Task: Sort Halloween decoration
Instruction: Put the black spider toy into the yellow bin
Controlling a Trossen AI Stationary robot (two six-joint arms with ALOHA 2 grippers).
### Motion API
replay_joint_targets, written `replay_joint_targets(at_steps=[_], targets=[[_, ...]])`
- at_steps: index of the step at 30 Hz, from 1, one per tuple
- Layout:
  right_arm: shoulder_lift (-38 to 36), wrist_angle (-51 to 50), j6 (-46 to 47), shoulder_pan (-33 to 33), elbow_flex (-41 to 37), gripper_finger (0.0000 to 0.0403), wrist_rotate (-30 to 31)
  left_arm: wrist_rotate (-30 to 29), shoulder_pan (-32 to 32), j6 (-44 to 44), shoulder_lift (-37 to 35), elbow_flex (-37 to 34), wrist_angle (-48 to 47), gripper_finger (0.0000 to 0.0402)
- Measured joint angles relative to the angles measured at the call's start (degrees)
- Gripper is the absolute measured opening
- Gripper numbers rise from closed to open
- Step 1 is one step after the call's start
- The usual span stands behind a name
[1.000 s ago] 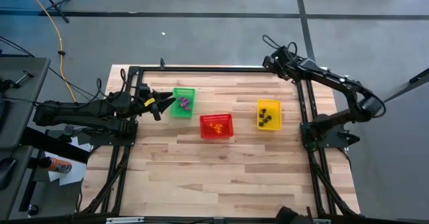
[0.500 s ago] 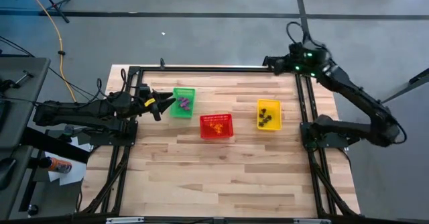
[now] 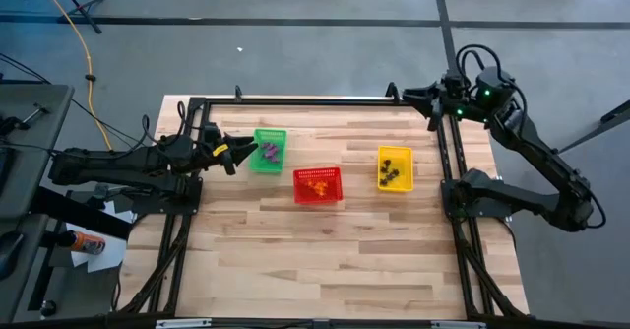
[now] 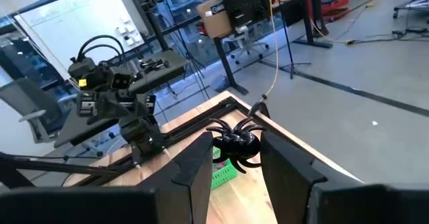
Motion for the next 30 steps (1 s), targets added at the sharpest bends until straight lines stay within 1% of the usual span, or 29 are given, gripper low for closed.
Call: replay_joint_targets(at_steps=[6,8,10,12,13,18,20,25,27,30], targets=[[-0.1,0.32,-0.44,1.94,0.0,0.0117,-0.18,-0.26,0.0,-0.83,0.0,0.0,1.73,0.0207],[0.42,1.9,0.6,3.93,0.0,0.0117,-0.25,-1.28,0.0,2.73,0.1,0.0,3.44,0.0207],[1.42,2.9,0.96,6.92,0.0,0.0117,-0.29,-1.13,0.01,8.23,0.5,0.0,5.52,0.0207],[2.98,4.33,0.94,10.41,0.0,0.0117,-0.1,0.91,0.27,13.67,0.81,-0.04,8.47,0.0207],[3.96,5.27,0.73,12.34,0.0,0.0117,-0.11,2.97,0.65,15.98,1.28,-0.04,10.82,0.0207],[10.1,11.9,0.04,21.28,0.0,0.0117,0.1,17.32,3.24,24.3,4.19,-0.04,18.39,0.0207],[12.69,16.45,0.04,24.26,0.0,0.0117,0.11,20.4,3.85,27.76,5.9,-0.03,20.3,0.0207],[18.13,27.56,-1.71,29.49,0.0,0.0117,0.17,21.2,3.87,34.63,8.82,-0.02,21.59,0.0207],[19.27,29.55,-2.91,30.58,0.0,0.0117,0.74,21.2,3.85,34.85,9.17,-0.02,22.0,0.0207],[19.79,29.79,-3.0,31.28,0.0,0.0117,2.13,21.22,3.84,32.92,9.4,-0.02,22.83,0.0207]])
